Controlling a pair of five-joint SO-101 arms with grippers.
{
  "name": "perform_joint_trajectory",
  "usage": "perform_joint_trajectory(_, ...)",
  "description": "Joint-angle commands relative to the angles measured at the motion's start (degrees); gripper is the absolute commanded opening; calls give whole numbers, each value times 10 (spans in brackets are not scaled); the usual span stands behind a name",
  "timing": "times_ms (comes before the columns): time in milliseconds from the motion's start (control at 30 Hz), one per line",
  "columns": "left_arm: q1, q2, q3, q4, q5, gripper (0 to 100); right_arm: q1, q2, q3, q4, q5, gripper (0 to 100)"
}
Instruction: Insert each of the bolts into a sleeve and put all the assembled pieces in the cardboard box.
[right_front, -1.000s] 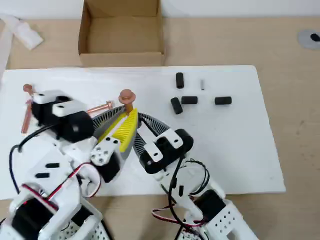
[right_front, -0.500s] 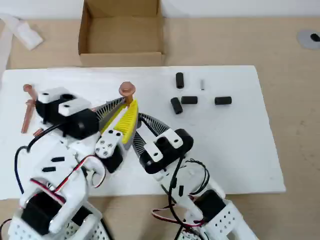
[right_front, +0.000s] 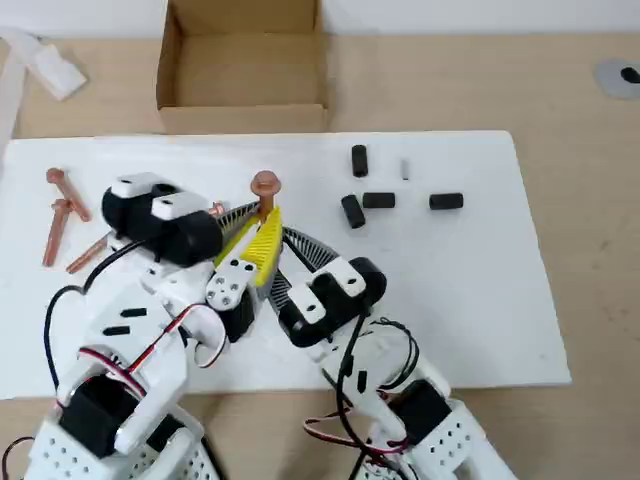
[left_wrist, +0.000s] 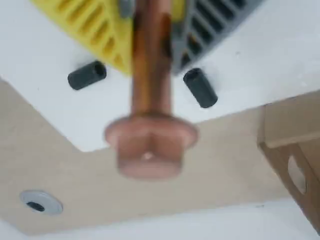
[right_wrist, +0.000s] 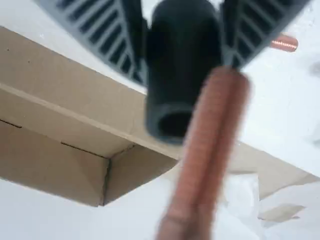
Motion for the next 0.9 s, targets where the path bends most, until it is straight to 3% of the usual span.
perform_joint_trajectory(0,-10,-5,-6,11,-19,3,21,-11,-5,-12,-5,9)
perform_joint_trajectory(433,-41,-6,-6,-2,-22,3,44,-7,-7,-12,-25,9)
perform_joint_trajectory(700,-58,-5,11,-115,69,4,43,-7,-7,-2,-26,9)
perform_joint_trajectory(867,-58,-4,62,-199,89,4,0,-8,-7,23,-26,9)
